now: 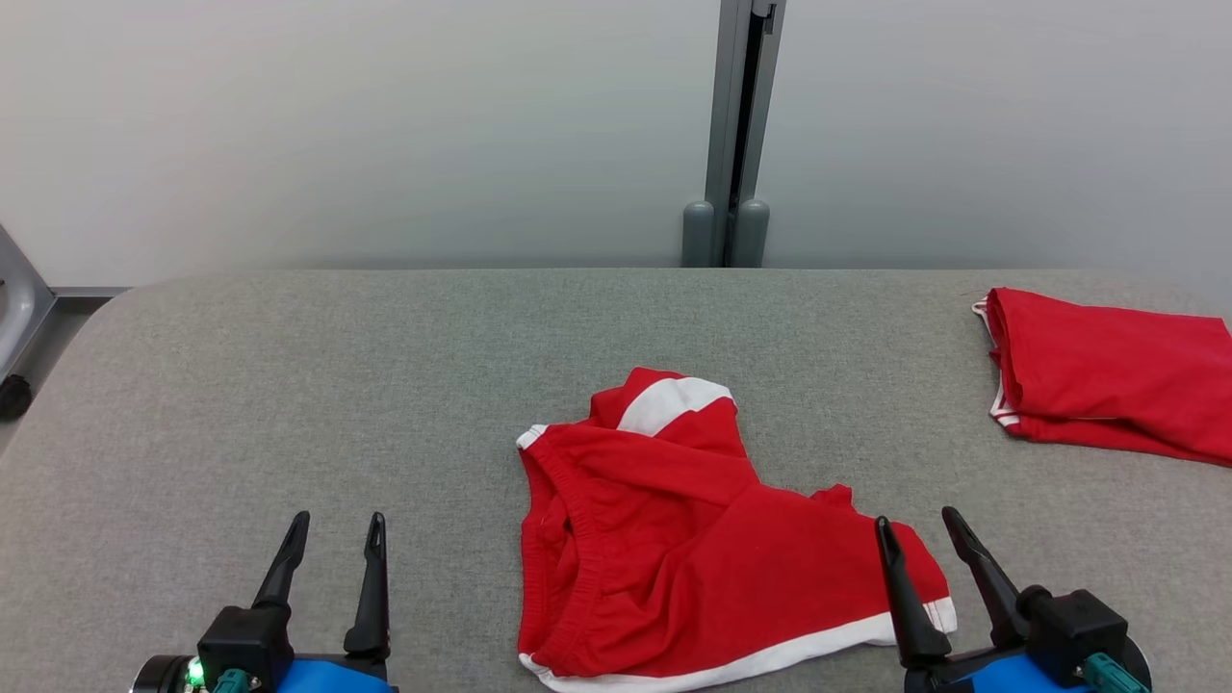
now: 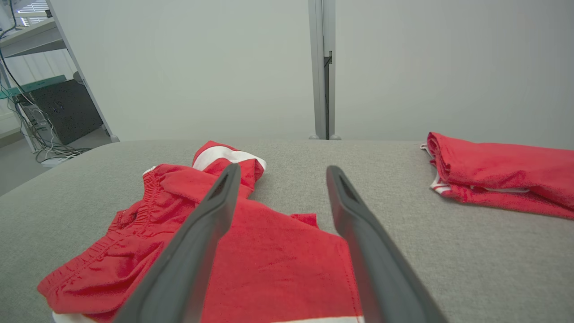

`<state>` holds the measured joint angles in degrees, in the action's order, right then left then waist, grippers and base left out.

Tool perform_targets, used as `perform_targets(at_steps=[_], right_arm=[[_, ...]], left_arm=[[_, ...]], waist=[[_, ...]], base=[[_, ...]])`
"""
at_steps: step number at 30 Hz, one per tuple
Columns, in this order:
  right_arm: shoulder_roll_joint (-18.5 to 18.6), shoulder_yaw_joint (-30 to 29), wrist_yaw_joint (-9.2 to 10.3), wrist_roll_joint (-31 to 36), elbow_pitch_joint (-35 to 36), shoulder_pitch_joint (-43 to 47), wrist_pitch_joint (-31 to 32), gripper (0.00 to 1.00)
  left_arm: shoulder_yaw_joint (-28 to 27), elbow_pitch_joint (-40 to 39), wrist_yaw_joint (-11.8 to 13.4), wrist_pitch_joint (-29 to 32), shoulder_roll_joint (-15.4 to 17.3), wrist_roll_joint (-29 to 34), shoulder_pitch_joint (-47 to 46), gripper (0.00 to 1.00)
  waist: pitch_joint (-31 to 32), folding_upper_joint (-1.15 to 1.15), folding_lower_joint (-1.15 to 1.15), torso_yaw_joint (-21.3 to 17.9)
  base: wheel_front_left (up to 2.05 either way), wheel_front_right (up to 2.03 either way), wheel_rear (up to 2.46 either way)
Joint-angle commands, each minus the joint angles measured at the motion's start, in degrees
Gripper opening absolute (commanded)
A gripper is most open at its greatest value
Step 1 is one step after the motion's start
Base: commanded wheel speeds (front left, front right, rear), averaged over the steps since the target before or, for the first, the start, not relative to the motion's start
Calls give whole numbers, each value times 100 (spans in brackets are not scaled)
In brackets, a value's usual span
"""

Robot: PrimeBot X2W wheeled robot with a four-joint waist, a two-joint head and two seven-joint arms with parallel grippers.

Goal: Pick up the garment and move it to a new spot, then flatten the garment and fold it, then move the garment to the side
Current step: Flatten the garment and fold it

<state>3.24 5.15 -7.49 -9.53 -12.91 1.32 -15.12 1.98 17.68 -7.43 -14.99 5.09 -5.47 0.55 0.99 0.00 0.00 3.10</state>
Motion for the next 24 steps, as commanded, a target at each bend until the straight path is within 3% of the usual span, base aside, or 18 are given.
perform_targets(at_steps=[1,10,24], right_arm=[[-20,-10,-1,40,-29,57,-2,100],[131,-264,-1,109,-610,-127,-2,100],[661,-10,-1,9,-2060,-754,-2,100]], left_arm=[[-32,-26,-10,-25,29,26,50,100],[644,59,-9,-26,257,-37,-33,100],[2780,599,-8,-26,861,-494,-255,100]], waist=[[7,0,0,-8],[-6,0,0,-81],[-277,0,0,-257]], base=[[0,0,0],[0,0,0],[0,0,0]])
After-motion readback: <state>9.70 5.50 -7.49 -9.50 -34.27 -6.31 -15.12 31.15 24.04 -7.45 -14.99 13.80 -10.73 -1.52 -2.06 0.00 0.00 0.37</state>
